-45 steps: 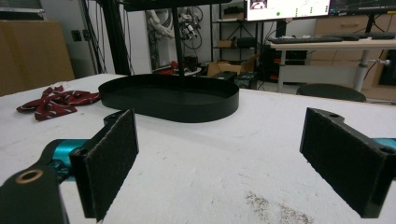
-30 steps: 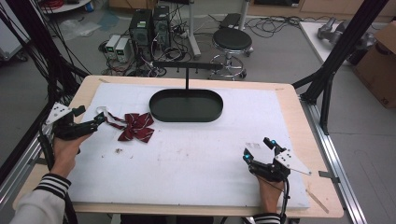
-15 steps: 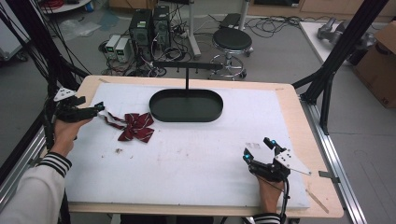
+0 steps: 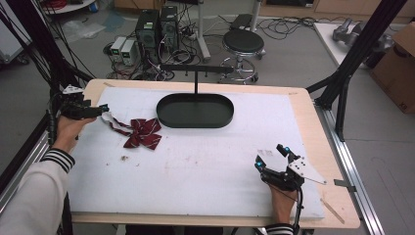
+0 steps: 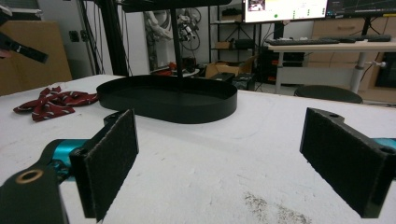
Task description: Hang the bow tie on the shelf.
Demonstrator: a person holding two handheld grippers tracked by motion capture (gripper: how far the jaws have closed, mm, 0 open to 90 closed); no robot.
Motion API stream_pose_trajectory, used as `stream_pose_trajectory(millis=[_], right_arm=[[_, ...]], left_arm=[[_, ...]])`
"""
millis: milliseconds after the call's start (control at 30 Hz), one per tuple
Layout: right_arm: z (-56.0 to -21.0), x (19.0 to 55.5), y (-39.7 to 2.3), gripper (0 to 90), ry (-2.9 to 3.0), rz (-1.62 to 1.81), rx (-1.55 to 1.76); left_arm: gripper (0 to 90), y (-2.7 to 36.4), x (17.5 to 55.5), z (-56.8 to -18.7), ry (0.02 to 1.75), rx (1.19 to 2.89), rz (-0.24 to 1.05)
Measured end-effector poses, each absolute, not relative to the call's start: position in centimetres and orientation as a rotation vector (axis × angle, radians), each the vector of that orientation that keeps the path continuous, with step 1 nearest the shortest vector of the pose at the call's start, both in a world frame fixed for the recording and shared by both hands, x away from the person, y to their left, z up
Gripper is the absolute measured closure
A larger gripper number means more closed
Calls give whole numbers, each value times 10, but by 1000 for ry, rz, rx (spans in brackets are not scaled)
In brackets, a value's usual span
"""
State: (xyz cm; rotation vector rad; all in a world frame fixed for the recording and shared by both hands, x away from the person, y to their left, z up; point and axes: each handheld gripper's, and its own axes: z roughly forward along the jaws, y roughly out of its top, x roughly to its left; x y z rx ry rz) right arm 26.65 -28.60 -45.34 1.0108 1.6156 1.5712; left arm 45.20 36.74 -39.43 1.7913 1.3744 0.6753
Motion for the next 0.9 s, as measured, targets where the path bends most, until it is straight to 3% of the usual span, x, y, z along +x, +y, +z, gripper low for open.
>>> stream_pose_trajectory(millis=[367,900], right_arm=[[-453,266,-285,105,1613,1560,1003],[-453,266,-285,105,1604,1552,1010]], left_arm=[[273,370,471,-399,1467,1846,585],[428,376,483,-411,1549,1924,475]])
